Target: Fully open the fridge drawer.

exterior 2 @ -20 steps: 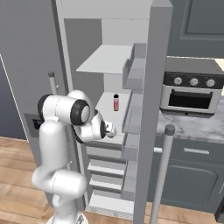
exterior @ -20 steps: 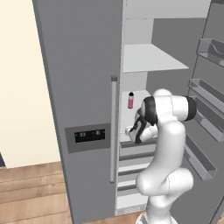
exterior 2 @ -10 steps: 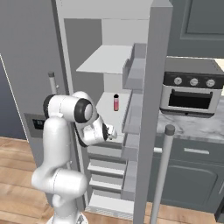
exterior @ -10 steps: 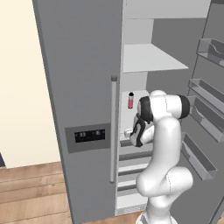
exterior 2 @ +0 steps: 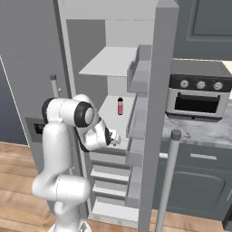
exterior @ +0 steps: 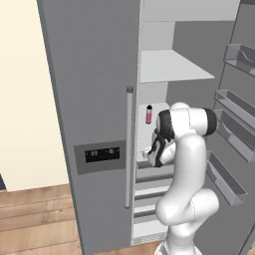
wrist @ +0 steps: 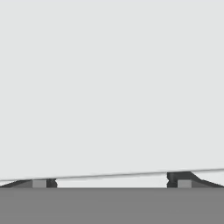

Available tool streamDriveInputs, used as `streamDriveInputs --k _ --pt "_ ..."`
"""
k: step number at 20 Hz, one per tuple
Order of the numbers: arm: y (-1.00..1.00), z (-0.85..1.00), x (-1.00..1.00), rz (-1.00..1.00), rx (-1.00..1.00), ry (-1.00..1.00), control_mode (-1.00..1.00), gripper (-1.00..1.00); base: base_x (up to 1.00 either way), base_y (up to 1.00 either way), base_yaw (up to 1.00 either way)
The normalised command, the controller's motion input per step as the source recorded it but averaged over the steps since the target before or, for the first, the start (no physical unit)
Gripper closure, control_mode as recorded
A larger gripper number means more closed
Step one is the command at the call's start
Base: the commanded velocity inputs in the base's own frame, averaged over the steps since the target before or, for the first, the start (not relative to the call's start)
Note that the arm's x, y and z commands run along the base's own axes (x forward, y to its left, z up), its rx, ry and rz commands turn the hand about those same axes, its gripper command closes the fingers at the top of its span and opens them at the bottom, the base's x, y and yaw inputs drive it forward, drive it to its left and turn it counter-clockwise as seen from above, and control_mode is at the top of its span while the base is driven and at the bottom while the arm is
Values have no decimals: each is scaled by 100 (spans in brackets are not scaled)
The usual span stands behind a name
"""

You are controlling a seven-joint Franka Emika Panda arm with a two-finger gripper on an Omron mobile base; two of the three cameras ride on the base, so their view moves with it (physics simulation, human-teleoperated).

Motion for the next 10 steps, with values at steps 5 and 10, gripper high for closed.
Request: streamDriveInputs --k 5,10 --pt "-12 -57 -88 0 -7 17 -100 -100 0 0 0" --pt "-22 -60 -97 0 -5 19 -100 -100 0 0 0"
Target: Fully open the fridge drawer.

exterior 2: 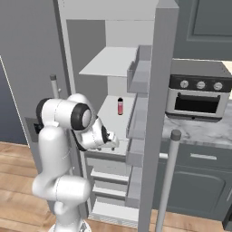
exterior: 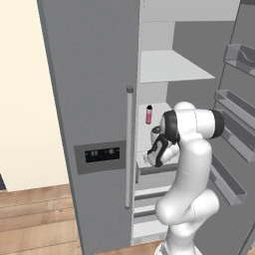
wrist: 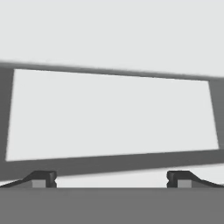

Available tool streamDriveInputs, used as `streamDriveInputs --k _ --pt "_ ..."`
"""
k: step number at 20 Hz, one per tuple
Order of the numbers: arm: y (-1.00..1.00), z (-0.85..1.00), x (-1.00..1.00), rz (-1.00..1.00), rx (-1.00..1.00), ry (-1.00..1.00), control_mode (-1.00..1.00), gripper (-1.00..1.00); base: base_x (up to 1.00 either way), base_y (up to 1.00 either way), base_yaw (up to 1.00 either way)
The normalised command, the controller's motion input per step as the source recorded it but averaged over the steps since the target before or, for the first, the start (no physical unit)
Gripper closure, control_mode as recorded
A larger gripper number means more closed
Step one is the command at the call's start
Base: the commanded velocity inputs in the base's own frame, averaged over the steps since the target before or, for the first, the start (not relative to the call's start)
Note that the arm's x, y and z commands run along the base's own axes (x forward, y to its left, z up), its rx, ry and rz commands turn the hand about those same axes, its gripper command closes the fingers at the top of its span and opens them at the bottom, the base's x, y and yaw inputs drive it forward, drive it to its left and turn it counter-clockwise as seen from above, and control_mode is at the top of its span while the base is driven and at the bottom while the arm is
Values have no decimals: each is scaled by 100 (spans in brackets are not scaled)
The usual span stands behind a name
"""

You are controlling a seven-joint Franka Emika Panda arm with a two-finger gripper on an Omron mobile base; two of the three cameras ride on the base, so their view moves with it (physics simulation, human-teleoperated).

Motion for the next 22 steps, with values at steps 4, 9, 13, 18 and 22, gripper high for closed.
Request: streamDriveInputs --k 4,9,13,18,22 --pt "-25 -61 -100 0 -5 18 -100 -100 0 0 0" --pt "-30 -61 -100 0 -3 17 -100 -100 0 0 0" --pt "-33 -60 -100 0 -2 16 -100 -100 0 0 0" --pt "-47 -61 -100 0 0 12 -100 -100 0 0 0" --pt "-53 -55 -100 0 0 7 -100 -100 0 0 0"
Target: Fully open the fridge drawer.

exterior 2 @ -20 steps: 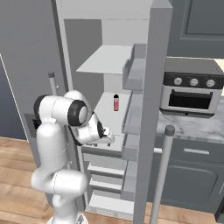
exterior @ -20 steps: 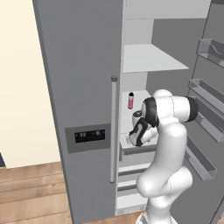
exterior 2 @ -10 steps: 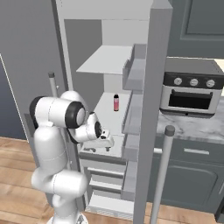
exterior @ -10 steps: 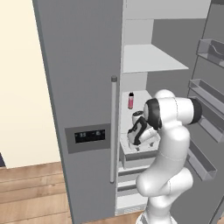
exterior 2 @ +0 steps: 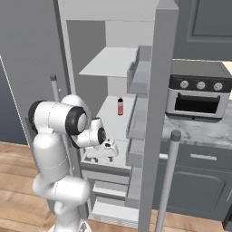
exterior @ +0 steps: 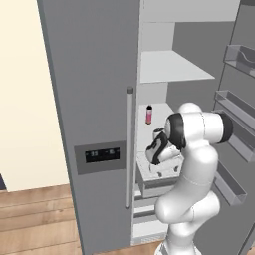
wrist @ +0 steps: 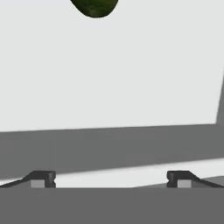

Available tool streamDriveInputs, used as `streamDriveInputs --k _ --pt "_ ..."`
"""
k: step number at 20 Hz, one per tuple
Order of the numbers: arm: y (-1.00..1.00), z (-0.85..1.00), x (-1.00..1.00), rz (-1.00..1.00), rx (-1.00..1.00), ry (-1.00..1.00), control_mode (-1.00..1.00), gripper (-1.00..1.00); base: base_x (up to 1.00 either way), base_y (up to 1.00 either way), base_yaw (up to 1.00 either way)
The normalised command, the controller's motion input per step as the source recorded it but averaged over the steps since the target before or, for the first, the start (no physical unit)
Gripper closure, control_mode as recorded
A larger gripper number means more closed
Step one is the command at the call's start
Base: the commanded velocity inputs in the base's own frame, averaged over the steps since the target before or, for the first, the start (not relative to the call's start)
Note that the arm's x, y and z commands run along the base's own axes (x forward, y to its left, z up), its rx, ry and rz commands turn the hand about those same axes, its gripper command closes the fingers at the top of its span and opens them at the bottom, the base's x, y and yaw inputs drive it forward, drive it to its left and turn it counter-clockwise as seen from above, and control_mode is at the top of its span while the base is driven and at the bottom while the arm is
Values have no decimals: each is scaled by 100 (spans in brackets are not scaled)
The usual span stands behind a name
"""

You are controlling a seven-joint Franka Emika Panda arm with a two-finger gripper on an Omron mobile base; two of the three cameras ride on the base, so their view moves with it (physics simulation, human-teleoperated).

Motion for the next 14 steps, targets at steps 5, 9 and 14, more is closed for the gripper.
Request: streamDriveInputs --k 5,9,14 --pt "-60 -21 -100 0 6 -5 -100 -100 0 0 0" --pt "-62 -1 -100 0 14 -25 -100 -100 0 0 0" --pt "-35 18 -72 0 13 -37 -100 -100 0 0 0"
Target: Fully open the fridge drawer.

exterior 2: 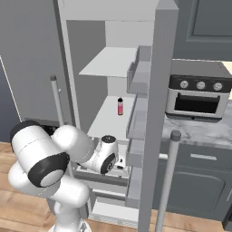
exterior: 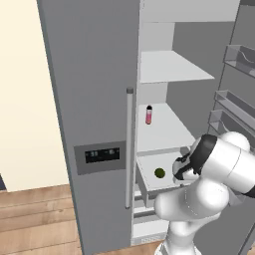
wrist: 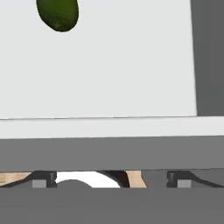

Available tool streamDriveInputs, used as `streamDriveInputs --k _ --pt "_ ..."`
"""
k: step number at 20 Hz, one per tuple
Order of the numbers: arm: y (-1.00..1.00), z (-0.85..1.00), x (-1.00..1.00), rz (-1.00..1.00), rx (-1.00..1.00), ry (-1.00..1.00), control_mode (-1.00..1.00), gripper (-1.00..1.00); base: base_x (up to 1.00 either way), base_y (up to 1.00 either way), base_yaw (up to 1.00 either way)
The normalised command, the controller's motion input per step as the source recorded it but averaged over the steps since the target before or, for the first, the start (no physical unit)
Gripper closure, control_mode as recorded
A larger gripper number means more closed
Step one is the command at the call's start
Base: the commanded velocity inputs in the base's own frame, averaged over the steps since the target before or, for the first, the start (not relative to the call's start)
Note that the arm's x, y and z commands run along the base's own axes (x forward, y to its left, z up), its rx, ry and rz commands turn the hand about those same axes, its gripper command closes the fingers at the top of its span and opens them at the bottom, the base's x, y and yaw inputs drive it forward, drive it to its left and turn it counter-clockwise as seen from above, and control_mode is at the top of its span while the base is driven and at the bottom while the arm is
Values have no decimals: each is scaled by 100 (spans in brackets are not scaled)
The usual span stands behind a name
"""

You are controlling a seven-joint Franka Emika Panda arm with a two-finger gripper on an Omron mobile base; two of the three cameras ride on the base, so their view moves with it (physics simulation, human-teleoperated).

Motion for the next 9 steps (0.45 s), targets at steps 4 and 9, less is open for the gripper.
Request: streamDriveInputs --k 4,9 --pt "0 0 0 0 0 0 -100 -100 0 0 0" --pt "0 0 -29 4 0 -7 -100 -100 0 0 0"
